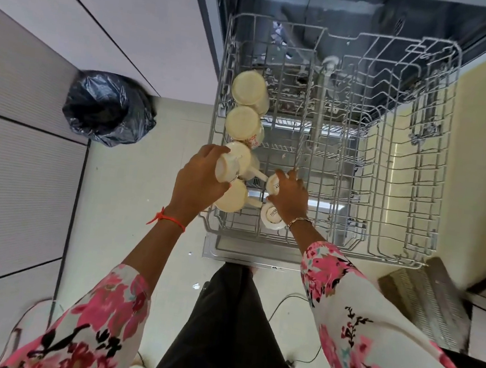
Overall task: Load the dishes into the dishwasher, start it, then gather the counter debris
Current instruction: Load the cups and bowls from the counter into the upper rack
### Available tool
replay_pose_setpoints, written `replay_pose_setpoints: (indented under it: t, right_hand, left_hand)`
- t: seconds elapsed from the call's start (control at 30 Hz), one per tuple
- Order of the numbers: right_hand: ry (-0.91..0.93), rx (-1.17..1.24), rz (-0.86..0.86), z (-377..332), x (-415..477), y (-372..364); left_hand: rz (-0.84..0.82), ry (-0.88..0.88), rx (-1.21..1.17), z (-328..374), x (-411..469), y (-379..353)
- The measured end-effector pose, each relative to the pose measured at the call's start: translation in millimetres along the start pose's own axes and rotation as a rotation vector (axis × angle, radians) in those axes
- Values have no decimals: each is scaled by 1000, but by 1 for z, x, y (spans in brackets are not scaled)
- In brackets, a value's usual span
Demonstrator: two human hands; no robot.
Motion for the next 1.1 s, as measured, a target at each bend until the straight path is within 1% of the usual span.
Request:
replay_pose_setpoints:
  t: [0.27,0.57,0.9,1.0,1.1]
  right_hand:
    - [-30,-17,1,1,3,-6]
    - [-83,134,16,11,1,-8]
    - [-37,185,32,11,0,-5]
    - [-42,244,40,13,3,-3]
    - [-67,222,19,16,5,-3]
  left_hand:
    - [-10,21,-7,-6,-4,-3]
    - [-13,17,9,-5,-5,-4]
    - [-14,7,13,-3,-5,-3]
    - [-9,-2,16,-2,-4,-2]
    - [-7,-7,19,-2,-3,-1]
Point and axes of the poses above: each hand's wrist, its own x-axis towards the middle knuckle, its own y-axis out of the back of the hand, z = x × y, the point moved 10 cm from there along x, towards the middle knuckle, and after that the axes turned 4 degrees about -x, right-handed, at the moved point
